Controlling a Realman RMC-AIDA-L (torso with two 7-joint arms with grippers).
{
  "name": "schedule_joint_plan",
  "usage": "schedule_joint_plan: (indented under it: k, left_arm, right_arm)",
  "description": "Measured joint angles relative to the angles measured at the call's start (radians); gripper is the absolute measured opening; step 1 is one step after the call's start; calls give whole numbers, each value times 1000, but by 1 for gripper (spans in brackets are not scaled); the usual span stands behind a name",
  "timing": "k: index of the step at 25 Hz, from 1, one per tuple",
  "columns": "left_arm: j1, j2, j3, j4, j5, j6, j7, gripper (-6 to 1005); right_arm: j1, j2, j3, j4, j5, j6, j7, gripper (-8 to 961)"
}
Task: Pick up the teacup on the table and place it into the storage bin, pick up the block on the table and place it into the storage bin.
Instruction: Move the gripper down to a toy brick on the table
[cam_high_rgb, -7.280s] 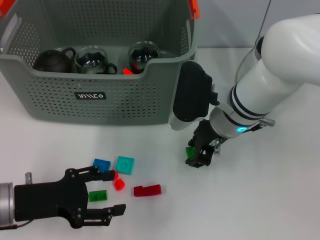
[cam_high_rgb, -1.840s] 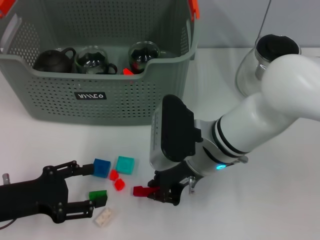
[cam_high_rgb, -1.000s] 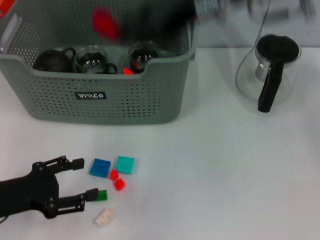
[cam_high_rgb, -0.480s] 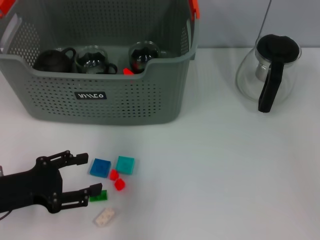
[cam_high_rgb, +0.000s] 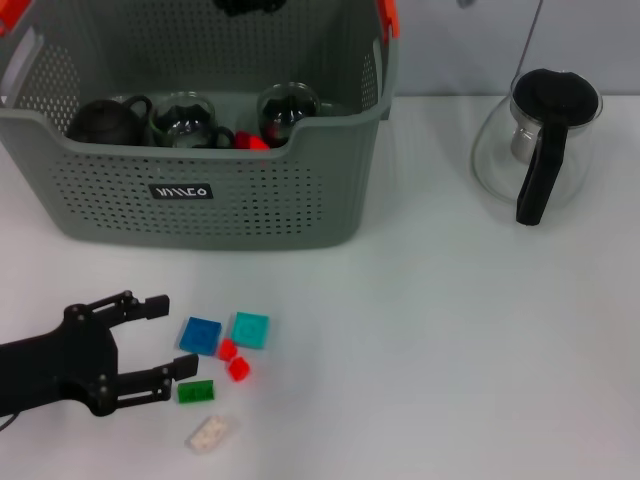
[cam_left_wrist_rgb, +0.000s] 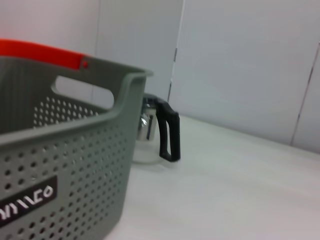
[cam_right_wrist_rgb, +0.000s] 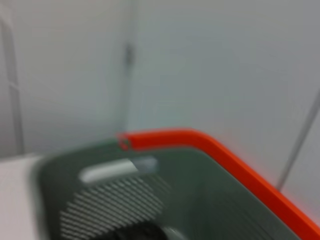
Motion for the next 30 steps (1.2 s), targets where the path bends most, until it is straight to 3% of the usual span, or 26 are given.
schedule_joint_plan:
  k: [3, 9, 13, 16, 21, 25, 30]
  left_arm:
    - [0, 4, -32, 0, -8, 28, 1, 825]
    - [3, 16, -33, 25, 2, 88, 3, 826]
    - [3, 15, -6, 76, 37, 116, 6, 825]
    - [-6, 11, 43, 122, 62, 149, 0, 825]
    - [-32, 5, 136, 179, 76, 145, -2, 824]
    - [-64, 6, 201, 214, 108, 140, -22, 824]
    - [-77, -17, 308, 357, 185, 138, -54, 825]
  right_arm:
    - [-145, -2, 0, -188, 182, -134, -85, 591]
    - [-421, -7, 30, -392, 418, -425, -276, 809]
    - [-580, -4, 33, -420, 458, -551, -415, 905]
    - [-654, -4, 33, -384, 458, -610, -452, 904]
    - [-676, -7, 49, -232, 410, -632, -475, 902]
    - [-630, -7, 86, -84, 391, -622, -491, 901]
    - [-571, -6, 116, 13, 391, -609, -499, 899]
